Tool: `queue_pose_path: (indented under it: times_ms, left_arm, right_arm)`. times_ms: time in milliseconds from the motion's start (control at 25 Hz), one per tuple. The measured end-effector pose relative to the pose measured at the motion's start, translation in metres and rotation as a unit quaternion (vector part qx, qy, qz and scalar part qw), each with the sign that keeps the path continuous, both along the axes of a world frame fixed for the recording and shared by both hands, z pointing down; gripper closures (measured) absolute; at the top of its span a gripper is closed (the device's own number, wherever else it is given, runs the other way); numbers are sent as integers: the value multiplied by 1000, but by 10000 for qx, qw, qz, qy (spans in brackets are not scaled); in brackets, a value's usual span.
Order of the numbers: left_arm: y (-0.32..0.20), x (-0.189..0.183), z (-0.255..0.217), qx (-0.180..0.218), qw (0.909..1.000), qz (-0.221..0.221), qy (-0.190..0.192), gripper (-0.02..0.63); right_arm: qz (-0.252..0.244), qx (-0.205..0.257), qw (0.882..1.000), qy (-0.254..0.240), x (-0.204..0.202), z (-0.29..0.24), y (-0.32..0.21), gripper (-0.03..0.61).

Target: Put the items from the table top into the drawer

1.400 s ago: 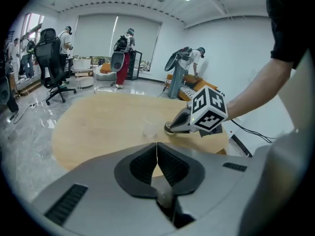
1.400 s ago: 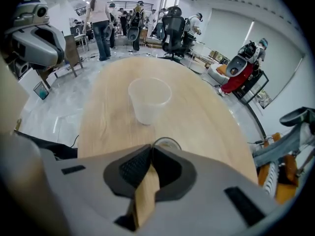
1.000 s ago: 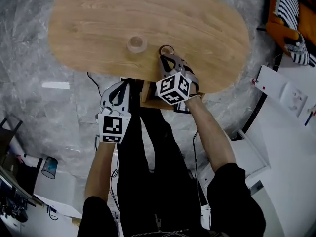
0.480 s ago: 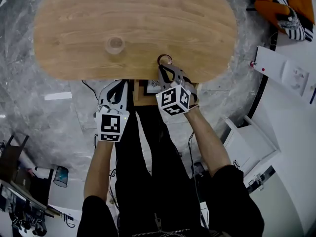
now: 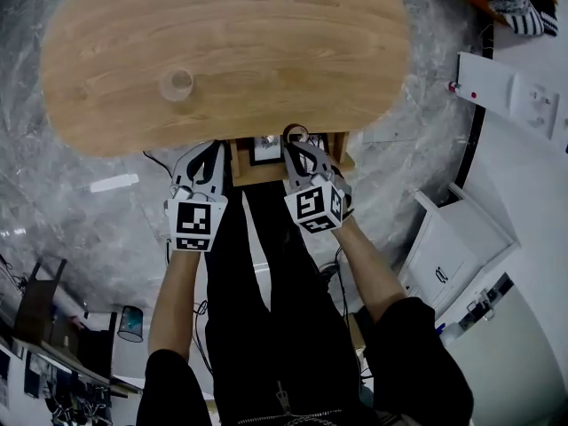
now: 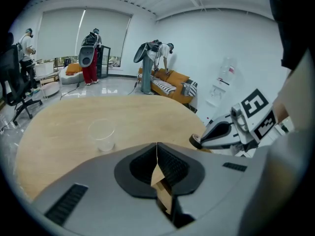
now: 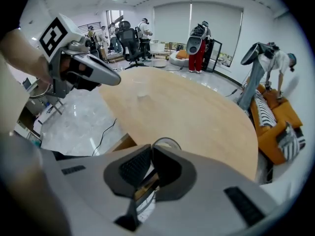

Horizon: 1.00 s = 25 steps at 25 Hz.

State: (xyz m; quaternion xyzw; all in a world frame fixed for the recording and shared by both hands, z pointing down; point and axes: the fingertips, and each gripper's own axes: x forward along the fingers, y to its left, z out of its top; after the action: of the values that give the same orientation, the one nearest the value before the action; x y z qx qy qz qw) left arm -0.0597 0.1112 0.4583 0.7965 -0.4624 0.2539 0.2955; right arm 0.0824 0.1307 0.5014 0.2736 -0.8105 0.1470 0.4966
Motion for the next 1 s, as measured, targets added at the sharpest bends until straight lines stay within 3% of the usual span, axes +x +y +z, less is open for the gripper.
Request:
queue_pose_path:
  times_ms: [280,720,1000]
  left_arm:
    - [-6,19,3,-33,9997,229,51,600]
    - [4,13,18,-222,9994,276,7,600]
    - [10,-6,27,-321,9994,139,-57,600]
  right_arm:
    - [-433,-452,9980,-58,-9,17,58,551]
    - [-419,-1103,9927,267,-13,85,83,551]
    - [-816,-1837,9778,596,-28,125,104,551]
